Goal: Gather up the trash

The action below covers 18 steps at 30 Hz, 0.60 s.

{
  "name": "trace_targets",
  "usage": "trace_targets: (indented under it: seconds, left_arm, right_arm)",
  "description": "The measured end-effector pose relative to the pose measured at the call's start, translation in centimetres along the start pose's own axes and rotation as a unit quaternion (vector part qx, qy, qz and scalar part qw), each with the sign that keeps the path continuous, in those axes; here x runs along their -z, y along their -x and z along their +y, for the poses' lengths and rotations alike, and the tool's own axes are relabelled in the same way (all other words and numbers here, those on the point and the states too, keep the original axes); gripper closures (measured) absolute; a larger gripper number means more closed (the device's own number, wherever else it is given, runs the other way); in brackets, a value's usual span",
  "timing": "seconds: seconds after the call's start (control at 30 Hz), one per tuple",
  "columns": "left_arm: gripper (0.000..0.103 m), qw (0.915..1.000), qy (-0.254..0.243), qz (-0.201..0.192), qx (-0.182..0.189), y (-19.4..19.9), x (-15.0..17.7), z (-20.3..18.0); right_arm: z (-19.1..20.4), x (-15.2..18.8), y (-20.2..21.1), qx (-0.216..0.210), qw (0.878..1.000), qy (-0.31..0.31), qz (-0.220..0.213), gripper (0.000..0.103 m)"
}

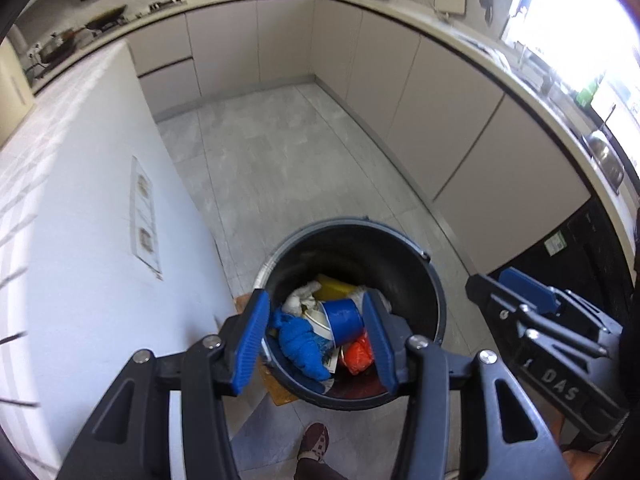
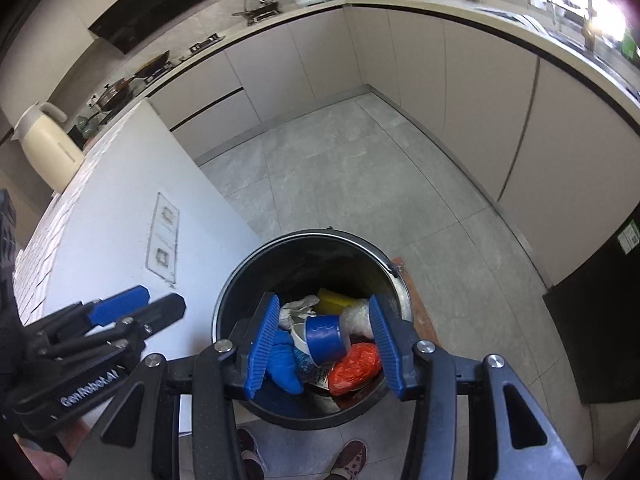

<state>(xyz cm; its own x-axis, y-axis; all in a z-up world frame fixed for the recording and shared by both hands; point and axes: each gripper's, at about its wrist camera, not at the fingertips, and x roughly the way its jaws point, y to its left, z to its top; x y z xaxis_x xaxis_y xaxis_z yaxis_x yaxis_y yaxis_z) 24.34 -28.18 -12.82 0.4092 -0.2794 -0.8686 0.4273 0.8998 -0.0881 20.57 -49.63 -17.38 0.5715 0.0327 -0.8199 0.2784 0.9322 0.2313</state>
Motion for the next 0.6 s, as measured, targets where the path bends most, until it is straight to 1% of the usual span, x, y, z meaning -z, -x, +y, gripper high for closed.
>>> trace_targets:
  seconds: [0.13, 0.23, 0.3, 0.37, 0.43, 0.5, 0.6]
  left_arm:
    - [0.052, 0.9994, 0.008, -0.034, -0.009, 4.4, 0.2, 0.7]
    - [0.046, 0.9979, 0.017, -0.061, -0.015, 8.0, 0.5, 1.8]
    - [0.04, 0.9959, 0.02, -0.084, -0.027, 10.9, 1.4, 2.7]
    - [0.037, 0.9941, 0.023, -0.1, -0.034, 12.6, 2.1, 3.7]
    - [0.035, 0.9917, 0.037, -0.116, -0.04, 15.0, 3.5, 5.2]
    - [0.029, 0.9891, 0.048, -0.13, -0.049, 17.4, 5.4, 6.6]
    - [0.027, 0.9864, 0.059, -0.14, -0.064, 19.6, 8.6, 8.5]
  right_arm:
    - [1.5, -0.2, 1.9, -0.002, 1.0, 0.015, -0.005, 0.053]
    - [2.9, -0.1, 3.8, -0.007, 1.0, 0.025, -0.012, 0.053]
    - [4.1, 0.2, 5.0, -0.015, 0.999, 0.036, -0.016, 0.053]
    - [5.7, 0.8, 6.6, -0.025, 0.998, 0.049, -0.023, 0.052]
    - [7.6, 1.9, 8.3, -0.034, 0.997, 0.064, -0.033, 0.05]
    - [9.6, 3.5, 10.2, -0.04, 0.995, 0.077, -0.044, 0.045]
    - [12.5, 6.5, 13.1, -0.043, 0.993, 0.092, -0.059, 0.04]
